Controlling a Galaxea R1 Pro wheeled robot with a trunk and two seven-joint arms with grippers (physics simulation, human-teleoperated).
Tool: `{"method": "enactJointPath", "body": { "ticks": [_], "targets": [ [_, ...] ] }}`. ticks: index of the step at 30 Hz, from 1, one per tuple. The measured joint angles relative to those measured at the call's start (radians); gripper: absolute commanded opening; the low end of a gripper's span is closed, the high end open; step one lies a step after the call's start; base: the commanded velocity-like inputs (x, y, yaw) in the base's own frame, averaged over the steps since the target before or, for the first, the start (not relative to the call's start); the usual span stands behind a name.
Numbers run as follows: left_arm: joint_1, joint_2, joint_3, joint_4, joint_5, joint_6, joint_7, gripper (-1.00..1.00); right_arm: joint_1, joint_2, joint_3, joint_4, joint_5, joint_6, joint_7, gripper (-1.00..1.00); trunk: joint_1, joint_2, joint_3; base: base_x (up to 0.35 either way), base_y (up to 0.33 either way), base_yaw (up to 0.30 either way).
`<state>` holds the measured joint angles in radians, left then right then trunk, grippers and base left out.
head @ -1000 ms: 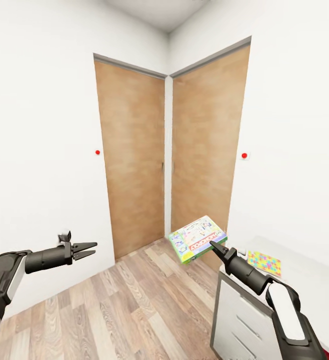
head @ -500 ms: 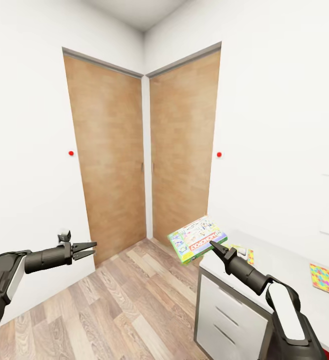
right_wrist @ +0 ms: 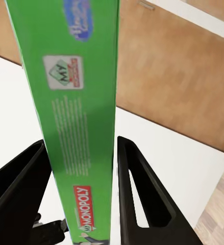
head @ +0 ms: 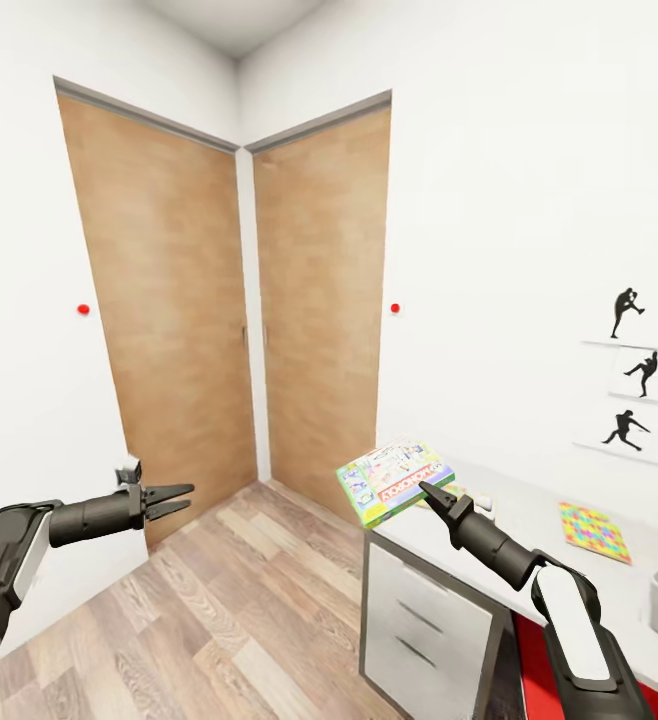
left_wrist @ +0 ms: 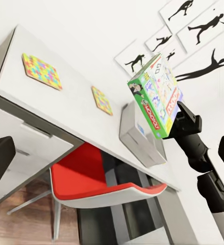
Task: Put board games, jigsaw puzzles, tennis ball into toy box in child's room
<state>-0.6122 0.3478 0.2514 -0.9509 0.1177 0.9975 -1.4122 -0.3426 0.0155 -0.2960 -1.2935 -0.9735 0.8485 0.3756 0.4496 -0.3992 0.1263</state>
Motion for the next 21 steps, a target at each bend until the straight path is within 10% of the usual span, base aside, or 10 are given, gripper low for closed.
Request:
{"method": "enactJointPath", "body": {
  "ticks": [21],
  "targets": [
    [0.0, 0.003, 0.008, 0.0, 0.008, 0.004, -0.005, 1.0, 0.0, 0.0, 0.0, 0.0, 0.002, 0.0, 0.0, -1.0, 0.0, 0.0, 0.0, 0.0, 0.0, -0.282]
  ]
}}
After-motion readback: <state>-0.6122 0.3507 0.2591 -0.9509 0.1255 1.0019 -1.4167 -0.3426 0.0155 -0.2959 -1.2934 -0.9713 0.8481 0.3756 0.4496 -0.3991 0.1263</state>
